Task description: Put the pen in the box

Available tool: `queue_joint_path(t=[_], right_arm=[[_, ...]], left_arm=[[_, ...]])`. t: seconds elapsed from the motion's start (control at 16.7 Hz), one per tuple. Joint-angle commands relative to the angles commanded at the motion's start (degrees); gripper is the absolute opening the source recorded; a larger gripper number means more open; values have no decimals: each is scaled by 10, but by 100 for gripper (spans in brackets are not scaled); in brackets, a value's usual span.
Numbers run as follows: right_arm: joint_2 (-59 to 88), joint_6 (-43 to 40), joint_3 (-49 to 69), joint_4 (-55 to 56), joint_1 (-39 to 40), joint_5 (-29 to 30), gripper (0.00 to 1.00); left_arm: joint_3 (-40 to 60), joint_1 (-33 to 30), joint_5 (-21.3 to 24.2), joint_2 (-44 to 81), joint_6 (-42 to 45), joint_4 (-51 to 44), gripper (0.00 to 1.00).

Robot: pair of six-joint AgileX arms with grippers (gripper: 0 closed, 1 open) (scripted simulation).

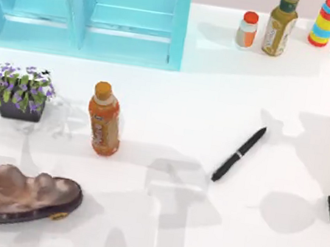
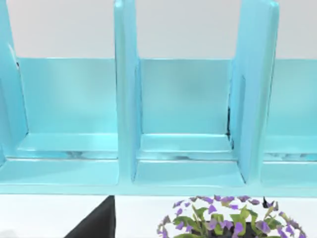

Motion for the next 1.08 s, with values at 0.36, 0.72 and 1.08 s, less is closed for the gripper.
queue_joint_path(t=[0.36, 0.72, 1.08], right_arm=[[302, 162, 138, -59, 33, -58, 100], [392, 254, 106, -109, 10, -83, 100], [391, 255, 106, -109, 12, -81, 100]], left_arm=[[0, 0, 0, 0, 0, 0, 100], [0, 0, 0, 0, 0, 0, 100], [0, 0, 0, 0, 0, 0, 100]])
